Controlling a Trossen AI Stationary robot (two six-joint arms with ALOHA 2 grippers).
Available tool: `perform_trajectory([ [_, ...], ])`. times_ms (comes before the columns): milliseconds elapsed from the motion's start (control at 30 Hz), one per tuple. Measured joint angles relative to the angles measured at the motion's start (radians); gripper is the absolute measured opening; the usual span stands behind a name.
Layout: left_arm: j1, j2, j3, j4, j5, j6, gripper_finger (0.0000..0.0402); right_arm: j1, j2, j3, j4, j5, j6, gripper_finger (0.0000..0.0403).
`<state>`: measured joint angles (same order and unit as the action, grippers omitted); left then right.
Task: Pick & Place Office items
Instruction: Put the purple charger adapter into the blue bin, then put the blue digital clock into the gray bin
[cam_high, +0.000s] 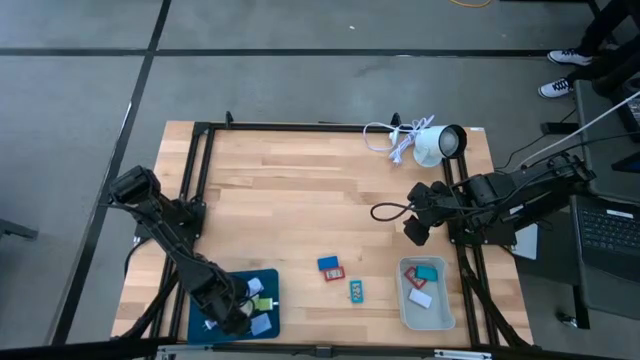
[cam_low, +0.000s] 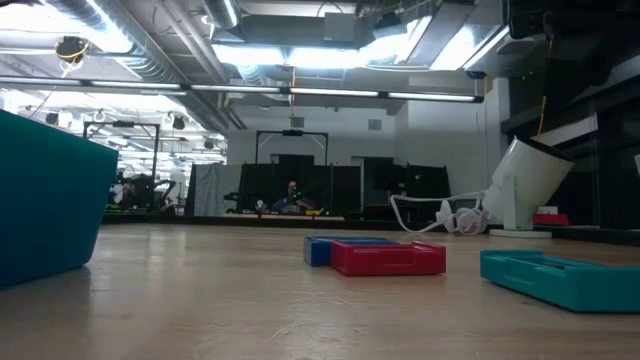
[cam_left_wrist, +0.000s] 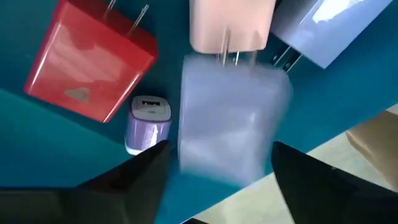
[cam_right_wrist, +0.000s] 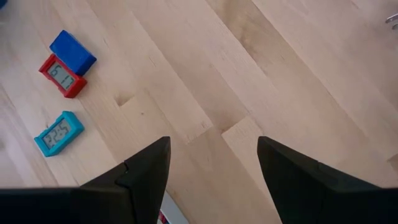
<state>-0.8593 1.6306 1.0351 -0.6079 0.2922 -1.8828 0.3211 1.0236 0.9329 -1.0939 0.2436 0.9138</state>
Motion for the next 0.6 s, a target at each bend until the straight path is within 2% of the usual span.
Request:
perform_trajectory([
  [133, 0.001, 0.0, 0.0, 0.001, 0.003, 0.0, 0.0311, 0.0, 0.0, 0.0, 0.0, 0.006, 0.0, 0.0245],
  [300, 0.021, -0.002, 0.01, 0.0, -0.009, -0.002, 0.0318, 0.0, 0.0, 0.0, 0.001, 0.022, -0.002, 0.0245],
  [467, 0.068, -0.052, 0.064, -0.047, -0.13, 0.063, 0.0315, 0.0, 0.0, 0.0, 0.016, 0.021, -0.005, 0.0245],
  [600, 0.148, -0.111, 0.132, -0.146, -0.288, 0.164, 0.0315, 0.0, 0.0, 0.0, 0.036, 0.022, -0.005, 0.0245],
])
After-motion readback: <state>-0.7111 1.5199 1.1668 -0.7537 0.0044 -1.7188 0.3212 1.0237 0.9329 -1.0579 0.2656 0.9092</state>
